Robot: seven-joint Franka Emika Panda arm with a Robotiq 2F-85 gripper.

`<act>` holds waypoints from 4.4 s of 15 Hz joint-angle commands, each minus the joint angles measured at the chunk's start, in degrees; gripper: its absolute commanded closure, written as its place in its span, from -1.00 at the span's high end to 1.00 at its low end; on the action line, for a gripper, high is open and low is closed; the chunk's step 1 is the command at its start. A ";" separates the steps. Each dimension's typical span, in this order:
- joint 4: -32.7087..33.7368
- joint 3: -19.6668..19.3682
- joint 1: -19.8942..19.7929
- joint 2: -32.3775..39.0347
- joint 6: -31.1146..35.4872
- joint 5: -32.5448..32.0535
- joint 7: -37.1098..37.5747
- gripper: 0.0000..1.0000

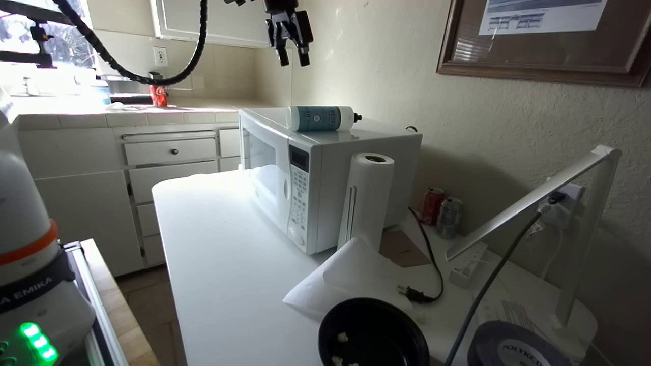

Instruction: Put the bottle on the microwave upright

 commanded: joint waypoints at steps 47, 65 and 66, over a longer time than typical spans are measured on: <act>22.57 -8.20 1.64 30.58 -3.41 4.28 2.66 -0.28; 6.31 -5.47 4.16 19.46 41.83 11.63 -22.21 -0.29; 5.31 -5.04 4.22 19.24 44.14 14.24 -25.04 -0.29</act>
